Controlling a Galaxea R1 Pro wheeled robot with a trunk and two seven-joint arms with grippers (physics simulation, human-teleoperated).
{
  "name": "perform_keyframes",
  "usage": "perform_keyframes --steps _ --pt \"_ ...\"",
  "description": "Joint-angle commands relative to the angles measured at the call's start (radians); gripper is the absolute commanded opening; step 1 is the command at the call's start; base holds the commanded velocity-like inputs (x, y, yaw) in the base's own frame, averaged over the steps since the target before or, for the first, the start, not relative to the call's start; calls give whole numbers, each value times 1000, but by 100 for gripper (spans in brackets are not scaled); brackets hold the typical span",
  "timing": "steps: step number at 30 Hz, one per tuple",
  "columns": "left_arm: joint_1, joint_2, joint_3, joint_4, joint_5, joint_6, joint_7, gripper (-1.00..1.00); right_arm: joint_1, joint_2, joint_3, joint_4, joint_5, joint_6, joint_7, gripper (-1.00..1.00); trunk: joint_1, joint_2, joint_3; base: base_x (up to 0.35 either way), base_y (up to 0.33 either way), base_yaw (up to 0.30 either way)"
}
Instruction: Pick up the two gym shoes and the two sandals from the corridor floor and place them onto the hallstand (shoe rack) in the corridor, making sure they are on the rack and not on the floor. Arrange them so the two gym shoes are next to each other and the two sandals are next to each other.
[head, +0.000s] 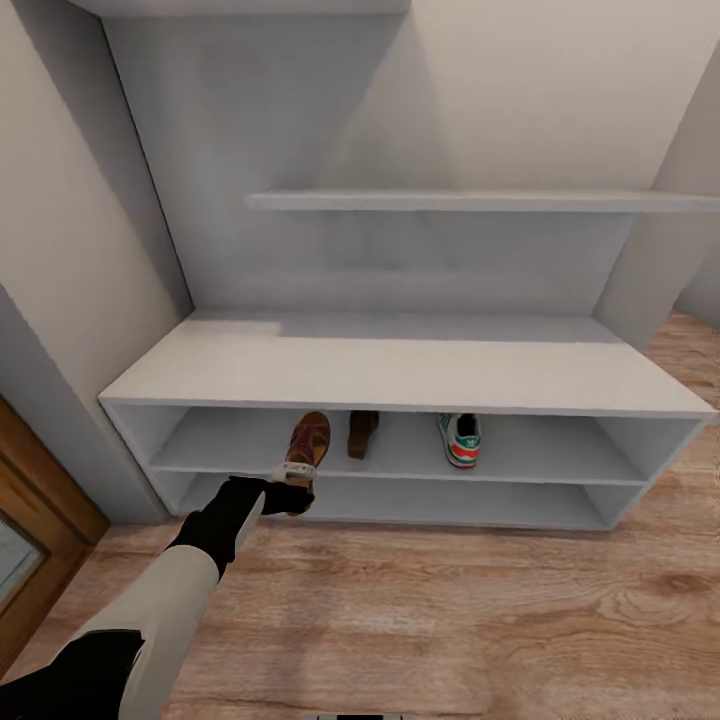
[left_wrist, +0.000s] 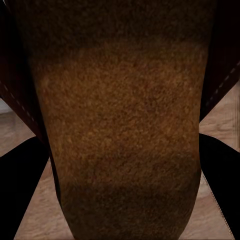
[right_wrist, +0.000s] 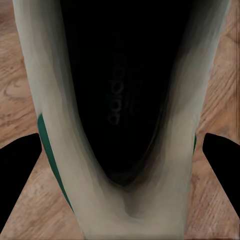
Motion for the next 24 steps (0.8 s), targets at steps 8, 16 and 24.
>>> perform_keyframes --steps 8,16,24 --pt "0 0 7 -2 -10 4 -6 -100 -1 0 -7 1 10 -4 7 -100 0 0 -1 248 0 -57" --pt "0 -1 9 -2 -10 4 -6 -100 -1 0 -7 1 10 -4 7 -100 0 0 -1 60 0 -2" --pt "0 -1 9 -2 -10 4 -6 -100 -1 0 -7 1 10 -4 7 -100 0 0 -1 200 0 0"
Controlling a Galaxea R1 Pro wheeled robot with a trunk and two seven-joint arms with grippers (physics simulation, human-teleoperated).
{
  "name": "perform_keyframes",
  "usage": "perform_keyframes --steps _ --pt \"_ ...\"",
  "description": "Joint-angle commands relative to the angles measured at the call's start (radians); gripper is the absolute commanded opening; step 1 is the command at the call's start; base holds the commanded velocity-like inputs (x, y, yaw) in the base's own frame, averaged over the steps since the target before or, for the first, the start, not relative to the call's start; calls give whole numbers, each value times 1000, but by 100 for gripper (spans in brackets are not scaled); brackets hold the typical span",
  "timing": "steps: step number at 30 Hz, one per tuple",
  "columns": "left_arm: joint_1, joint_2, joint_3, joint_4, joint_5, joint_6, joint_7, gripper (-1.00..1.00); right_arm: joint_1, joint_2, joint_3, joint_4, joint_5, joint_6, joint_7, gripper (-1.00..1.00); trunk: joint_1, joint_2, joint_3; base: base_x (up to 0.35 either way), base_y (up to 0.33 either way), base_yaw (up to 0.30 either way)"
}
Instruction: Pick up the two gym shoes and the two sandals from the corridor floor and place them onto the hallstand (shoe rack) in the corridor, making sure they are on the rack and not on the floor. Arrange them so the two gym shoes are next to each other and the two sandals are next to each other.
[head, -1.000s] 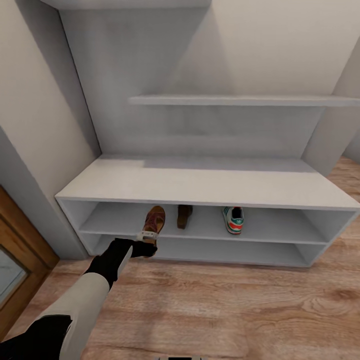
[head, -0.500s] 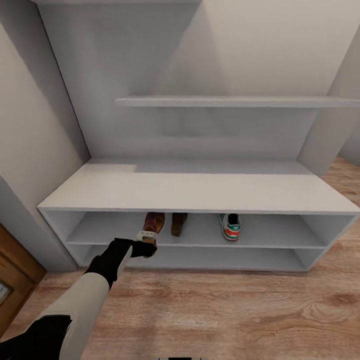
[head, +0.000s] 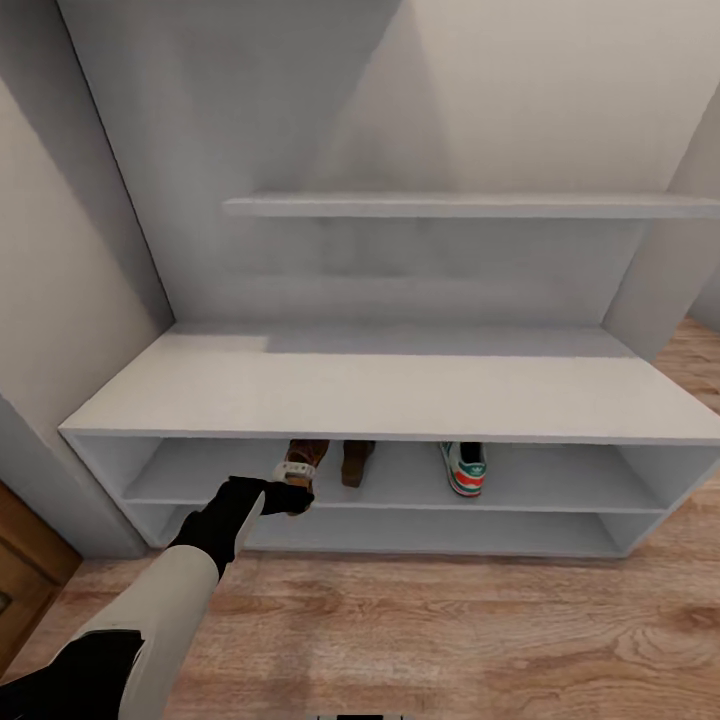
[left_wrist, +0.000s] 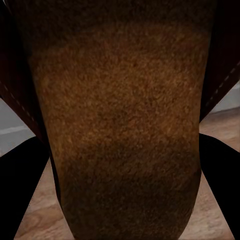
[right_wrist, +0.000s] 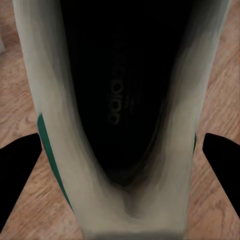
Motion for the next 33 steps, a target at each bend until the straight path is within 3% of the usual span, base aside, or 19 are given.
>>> perform_keyframes --steps 1,15,21,33 --pt "0 -1 5 -2 -10 4 -8 -100 -1 0 -9 1 9 -4 7 -100 0 0 -1 41 0 0" --pt "0 -1 -5 -19 -10 3 -9 -100 -1 0 -9 1 9 -4 6 -100 0 0 -1 76 -41 0" --pt "0 -1 -6 -42 -10 5 -9 -100 -1 0 -9 1 9 -4 5 -100 6 -8 -29 0 0 0" --pt "1 1 -6 -42 -14 3 -8 -100 -1 0 -7 2 11 -6 7 -100 6 -8 -30 0 0 0"
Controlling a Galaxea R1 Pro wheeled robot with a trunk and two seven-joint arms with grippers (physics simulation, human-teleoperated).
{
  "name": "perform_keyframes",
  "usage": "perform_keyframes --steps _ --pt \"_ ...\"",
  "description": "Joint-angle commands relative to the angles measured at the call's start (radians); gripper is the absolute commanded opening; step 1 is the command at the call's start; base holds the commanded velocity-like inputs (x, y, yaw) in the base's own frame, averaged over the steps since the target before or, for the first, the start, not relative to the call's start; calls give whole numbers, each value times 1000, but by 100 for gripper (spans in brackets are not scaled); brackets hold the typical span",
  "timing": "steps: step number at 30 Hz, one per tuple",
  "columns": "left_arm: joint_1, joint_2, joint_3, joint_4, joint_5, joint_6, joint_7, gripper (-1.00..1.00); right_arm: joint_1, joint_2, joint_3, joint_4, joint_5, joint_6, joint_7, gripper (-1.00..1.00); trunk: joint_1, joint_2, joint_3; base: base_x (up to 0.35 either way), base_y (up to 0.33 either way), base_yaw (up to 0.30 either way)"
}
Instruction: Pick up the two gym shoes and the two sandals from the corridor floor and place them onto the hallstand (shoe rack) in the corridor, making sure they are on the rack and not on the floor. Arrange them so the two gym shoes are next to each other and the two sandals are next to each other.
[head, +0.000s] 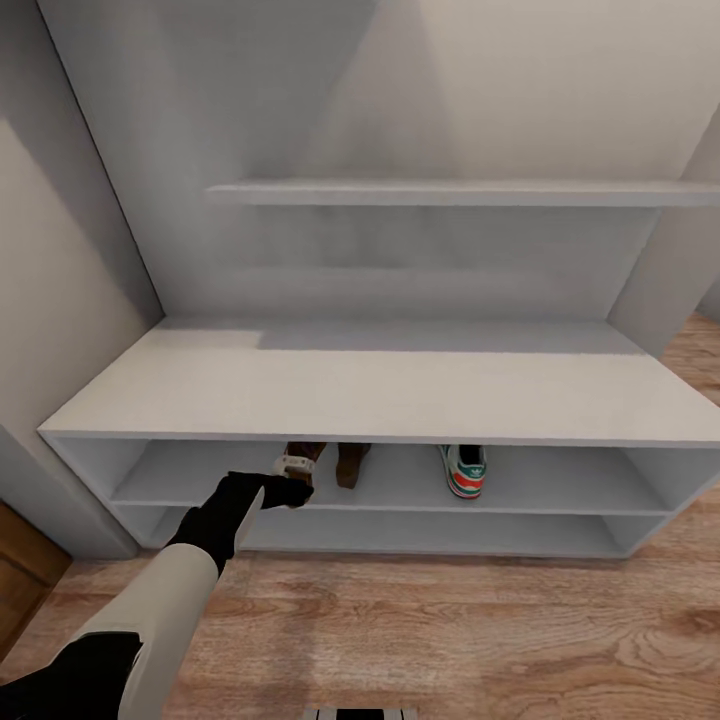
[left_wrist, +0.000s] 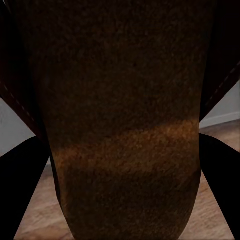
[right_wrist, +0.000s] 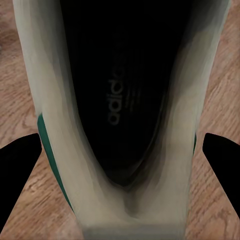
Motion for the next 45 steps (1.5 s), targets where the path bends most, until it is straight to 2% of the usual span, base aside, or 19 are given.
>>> perform_keyframes --steps 1,43,44,45 --pt "0 -1 4 -1 -11 4 -8 -100 -1 0 -8 1 9 -4 7 -100 0 0 -1 0 0 0" --pt "1 2 4 -1 -9 3 -9 -100 -1 0 -10 2 9 -4 7 -100 0 0 -1 58 0 0" --pt "1 2 4 -1 -9 4 -9 100 -1 0 -10 2 9 -4 7 -100 0 0 -1 0 0 0" --pt "1 2 4 -1 -9 4 -8 100 -1 0 -10 2 9 -4 7 -100 0 0 -1 0 0 0"
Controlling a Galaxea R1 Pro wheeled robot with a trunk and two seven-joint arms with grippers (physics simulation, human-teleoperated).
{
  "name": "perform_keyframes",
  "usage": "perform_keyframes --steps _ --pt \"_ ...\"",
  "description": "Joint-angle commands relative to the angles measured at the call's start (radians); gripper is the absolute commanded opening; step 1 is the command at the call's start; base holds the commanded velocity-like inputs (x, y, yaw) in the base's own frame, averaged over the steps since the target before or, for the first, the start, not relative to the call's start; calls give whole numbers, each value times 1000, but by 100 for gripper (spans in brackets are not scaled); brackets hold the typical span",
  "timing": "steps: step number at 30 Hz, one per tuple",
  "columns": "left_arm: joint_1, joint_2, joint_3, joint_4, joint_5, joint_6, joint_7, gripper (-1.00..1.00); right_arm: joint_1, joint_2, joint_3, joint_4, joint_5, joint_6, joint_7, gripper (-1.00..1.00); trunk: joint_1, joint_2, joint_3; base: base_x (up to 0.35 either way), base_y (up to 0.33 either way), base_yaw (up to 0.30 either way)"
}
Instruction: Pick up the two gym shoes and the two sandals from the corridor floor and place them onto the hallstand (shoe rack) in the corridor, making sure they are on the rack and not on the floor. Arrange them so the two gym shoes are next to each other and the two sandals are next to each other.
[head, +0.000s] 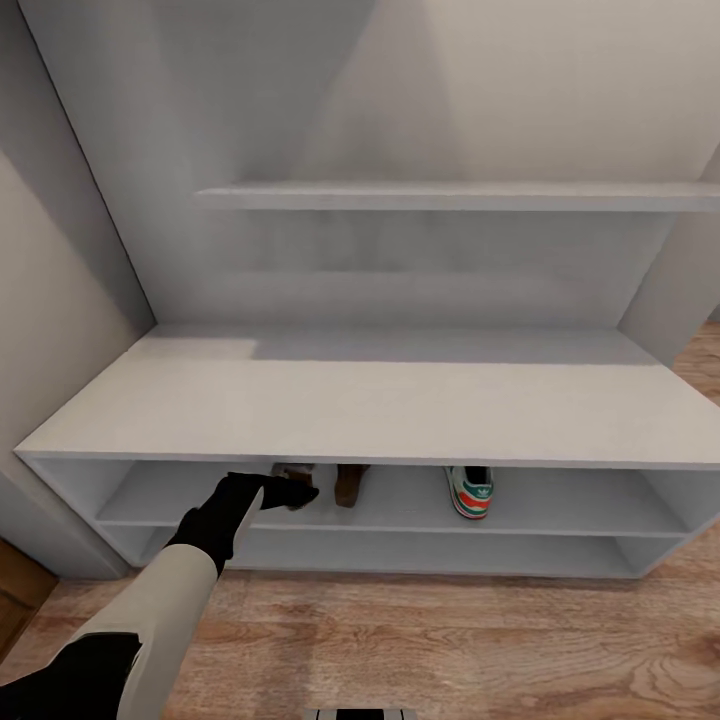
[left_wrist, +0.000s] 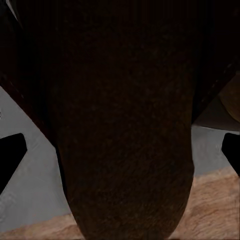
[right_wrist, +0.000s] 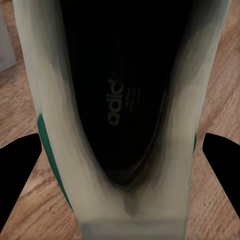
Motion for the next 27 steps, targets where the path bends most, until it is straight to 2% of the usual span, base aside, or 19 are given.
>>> perform_keyframes --steps 1,16,27 --pt "0 -1 4 -2 -11 4 -7 100 -1 0 -9 1 9 -4 7 -100 0 0 -1 0 0 0" --pt "0 1 9 -3 -11 3 -7 100 -2 0 -9 1 9 -4 7 -100 0 0 -1 0 0 0" --pt "1 2 8 -3 -11 2 -10 100 -1 0 -9 1 9 -4 7 -100 0 0 -1 -290 0 0"
